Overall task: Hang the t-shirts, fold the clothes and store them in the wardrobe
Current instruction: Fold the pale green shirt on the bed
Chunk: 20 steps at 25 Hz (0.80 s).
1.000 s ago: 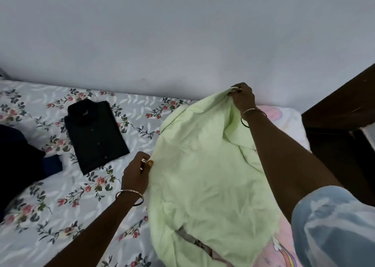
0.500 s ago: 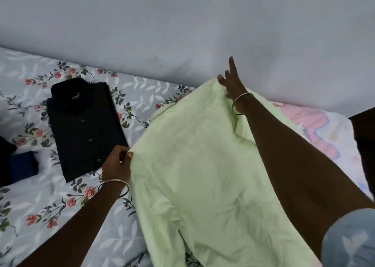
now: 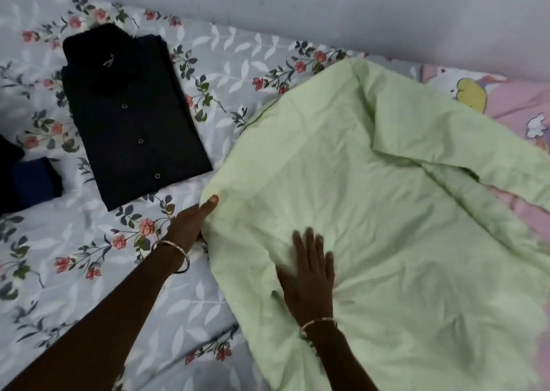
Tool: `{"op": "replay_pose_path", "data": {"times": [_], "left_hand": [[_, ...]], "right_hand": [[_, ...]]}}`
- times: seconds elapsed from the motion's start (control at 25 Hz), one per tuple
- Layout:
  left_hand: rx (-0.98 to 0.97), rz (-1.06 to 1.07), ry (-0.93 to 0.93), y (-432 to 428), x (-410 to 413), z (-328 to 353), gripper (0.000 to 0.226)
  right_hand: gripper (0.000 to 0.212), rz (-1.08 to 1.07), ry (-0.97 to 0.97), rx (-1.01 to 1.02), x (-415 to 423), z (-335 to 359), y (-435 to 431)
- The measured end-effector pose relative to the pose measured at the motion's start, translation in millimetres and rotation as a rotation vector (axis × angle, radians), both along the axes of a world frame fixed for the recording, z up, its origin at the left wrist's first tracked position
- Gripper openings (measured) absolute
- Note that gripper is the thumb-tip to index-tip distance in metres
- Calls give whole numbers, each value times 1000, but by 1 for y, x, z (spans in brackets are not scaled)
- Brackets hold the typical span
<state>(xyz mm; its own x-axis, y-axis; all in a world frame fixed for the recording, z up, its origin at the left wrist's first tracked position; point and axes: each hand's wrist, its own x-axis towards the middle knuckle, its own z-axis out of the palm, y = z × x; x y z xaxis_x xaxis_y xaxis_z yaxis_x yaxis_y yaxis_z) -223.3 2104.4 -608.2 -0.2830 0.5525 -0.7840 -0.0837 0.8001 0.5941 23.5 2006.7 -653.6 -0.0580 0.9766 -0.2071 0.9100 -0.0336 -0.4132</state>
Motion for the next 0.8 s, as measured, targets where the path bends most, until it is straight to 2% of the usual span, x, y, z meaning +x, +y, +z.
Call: {"op": "replay_pose_path", "data": {"times": [0.08,0.16,0.24,0.32,0.4,0.48,0.56,0.6,0.68,0.72,0.8], "left_hand": [[63,-89,-37,-24,4,-5,10],[166,-97,56,-39,0,-12,10],[204,3,87,-40,-1,-10,12],[217,51,101,-36,-2,-4,10],[181,20,116,-30,-6,5,11],[52,-135,75,-29,-19,9,31],[-101,-336,-5,-39,-30,11,62],[-130,-409,-21,-49,-32,11,68],[-78,-461,-15,-73,-28,9,59],[-20,-407,31,-84,-24,7,51],[69,-278,229,-102,-15,3,33]], "right_hand": [[73,-59,27,15,-17,4,-25],[62,-33,97,8,-39,5,-44],[48,42,272,28,-55,9,-63],[34,28,447,96,-53,20,-72],[28,-95,384,254,-36,32,-68],[33,-308,221,320,-12,29,-63],[57,-472,91,181,3,20,-69],[68,-468,48,80,4,14,-77],[75,-327,12,-44,-5,5,-97],[74,-251,44,-68,-11,2,-107],[65,-118,194,-87,-17,3,-125]]}}
